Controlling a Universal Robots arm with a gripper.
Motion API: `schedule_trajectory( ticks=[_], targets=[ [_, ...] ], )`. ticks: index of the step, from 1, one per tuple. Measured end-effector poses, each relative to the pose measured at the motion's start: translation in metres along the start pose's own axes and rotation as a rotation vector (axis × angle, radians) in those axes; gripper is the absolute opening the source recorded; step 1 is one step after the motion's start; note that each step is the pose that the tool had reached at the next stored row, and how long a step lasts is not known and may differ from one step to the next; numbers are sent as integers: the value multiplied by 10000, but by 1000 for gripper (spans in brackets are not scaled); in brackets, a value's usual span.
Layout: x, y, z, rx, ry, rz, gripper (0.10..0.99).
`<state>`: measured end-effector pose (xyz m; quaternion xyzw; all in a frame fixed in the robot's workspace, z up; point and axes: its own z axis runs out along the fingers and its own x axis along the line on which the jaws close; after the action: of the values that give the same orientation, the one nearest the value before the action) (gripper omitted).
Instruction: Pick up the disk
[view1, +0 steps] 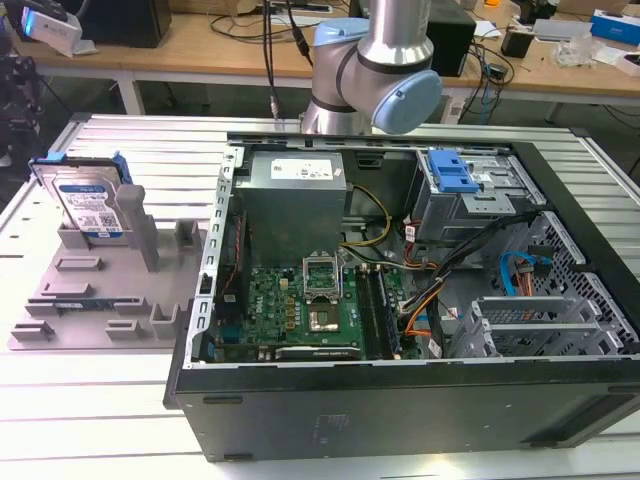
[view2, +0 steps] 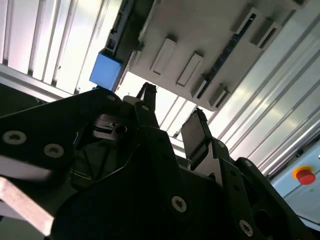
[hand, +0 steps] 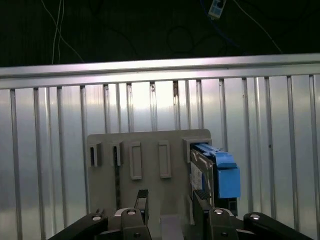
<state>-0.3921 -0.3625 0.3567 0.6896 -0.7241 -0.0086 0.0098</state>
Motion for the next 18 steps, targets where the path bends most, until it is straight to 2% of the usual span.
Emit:
schedule_trajectory(
  ticks=[5, 9, 12, 18],
  targets=[
    [-233, 30, 7, 2, 8, 1, 482],
    [-402, 97, 25, 4, 41, -8, 482],
    [-430, 108, 32, 7, 98, -14, 482],
    [-449, 107, 49, 8, 122, -14, 482]
  ],
)
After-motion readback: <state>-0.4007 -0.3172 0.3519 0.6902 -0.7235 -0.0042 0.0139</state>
